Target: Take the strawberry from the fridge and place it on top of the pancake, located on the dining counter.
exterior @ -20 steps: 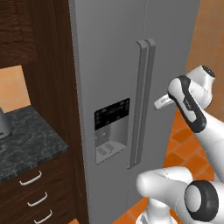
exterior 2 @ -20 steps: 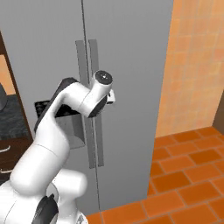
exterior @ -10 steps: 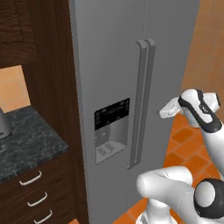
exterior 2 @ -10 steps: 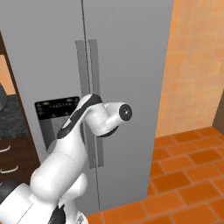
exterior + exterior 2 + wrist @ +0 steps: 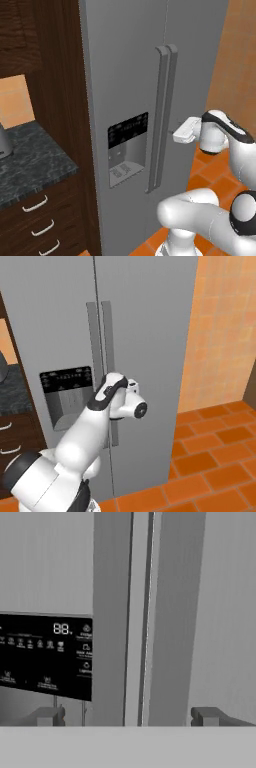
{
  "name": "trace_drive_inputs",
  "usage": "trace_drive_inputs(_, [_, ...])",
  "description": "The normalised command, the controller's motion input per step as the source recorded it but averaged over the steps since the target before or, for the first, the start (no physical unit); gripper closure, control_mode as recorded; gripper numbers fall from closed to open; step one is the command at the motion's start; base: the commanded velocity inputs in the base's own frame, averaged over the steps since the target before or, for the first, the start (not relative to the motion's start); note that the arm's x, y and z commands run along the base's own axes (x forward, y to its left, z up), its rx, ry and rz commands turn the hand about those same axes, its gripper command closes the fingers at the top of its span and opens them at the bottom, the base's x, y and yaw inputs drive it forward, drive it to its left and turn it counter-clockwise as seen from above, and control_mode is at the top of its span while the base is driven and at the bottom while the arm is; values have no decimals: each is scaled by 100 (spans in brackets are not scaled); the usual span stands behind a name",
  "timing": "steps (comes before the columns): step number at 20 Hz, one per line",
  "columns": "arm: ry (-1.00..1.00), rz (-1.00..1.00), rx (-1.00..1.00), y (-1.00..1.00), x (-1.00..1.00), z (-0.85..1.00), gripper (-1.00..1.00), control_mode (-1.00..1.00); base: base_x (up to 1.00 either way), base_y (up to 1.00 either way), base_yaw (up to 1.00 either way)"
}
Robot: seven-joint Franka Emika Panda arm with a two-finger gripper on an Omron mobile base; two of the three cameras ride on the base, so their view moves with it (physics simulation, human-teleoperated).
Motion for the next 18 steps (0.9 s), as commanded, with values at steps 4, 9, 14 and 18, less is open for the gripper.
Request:
trace_drive_inputs(4, [-13, 0, 4, 21, 3, 0, -100, -100, 0, 0, 0])
trace_drive_inputs(9, [-1, 0, 4, 2, 47, 0, -100, -100, 0, 0, 0])
trace_drive_inputs(14, [-1, 1, 1, -15, 26, 0, -100, -100, 0, 0, 0])
trace_drive_inputs(18, [-7, 0, 2, -39, 17, 0, -100, -100, 0, 0, 0])
